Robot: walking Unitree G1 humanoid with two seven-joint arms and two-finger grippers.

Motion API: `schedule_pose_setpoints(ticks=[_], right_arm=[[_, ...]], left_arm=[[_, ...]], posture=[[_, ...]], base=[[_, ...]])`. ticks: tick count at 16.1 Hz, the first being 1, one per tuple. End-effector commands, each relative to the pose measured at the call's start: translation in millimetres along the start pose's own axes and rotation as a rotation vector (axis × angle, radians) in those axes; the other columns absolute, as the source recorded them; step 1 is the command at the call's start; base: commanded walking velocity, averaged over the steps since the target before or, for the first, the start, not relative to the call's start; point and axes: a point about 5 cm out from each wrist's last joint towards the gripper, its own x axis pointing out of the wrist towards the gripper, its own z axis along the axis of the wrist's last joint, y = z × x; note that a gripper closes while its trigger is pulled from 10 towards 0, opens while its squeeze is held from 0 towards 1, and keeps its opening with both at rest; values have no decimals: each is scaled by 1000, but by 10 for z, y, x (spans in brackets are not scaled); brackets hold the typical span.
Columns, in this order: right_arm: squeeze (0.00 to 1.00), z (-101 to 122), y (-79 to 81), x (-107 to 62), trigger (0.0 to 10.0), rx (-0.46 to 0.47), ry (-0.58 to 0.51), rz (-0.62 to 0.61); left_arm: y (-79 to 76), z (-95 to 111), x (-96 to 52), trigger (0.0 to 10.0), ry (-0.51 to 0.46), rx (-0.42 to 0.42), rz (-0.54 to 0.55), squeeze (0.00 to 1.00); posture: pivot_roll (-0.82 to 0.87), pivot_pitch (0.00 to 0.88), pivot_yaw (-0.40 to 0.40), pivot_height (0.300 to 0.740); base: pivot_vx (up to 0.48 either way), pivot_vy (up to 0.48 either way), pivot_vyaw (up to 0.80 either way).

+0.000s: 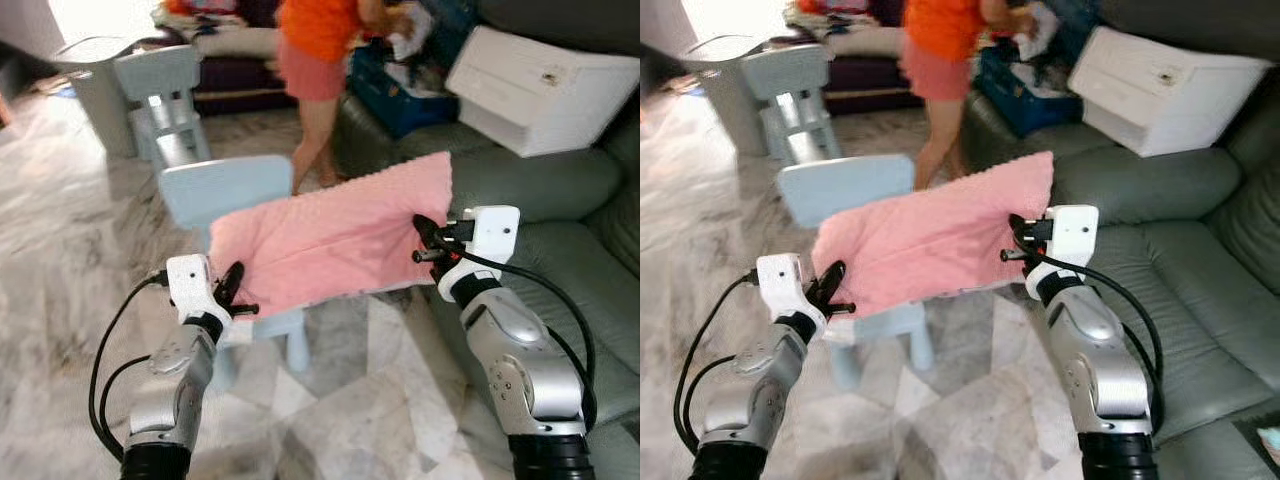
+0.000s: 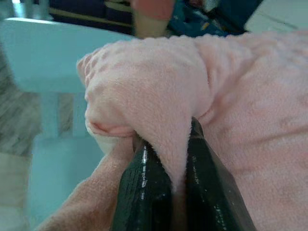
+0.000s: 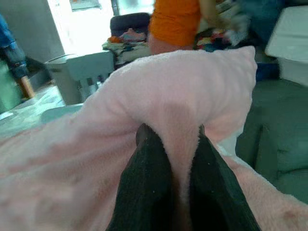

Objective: Move the pillow to the sofa

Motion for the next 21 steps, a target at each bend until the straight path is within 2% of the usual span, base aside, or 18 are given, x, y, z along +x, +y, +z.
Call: schedule_pose_setpoints(ticks=[1, 21], right_arm=[[0, 82, 2, 11, 10000, -8, -30, 2], [0, 82, 22, 6, 10000, 2, -30, 2]], left_arm=[[-26, 44, 14, 10000, -16, 3, -14, 0], [-48, 19, 17, 10000, 4, 8, -31, 0]], posture=[[-186, 0, -13, 740], [-186, 0, -8, 740]], base=[[311, 0, -800], [295, 0, -631]])
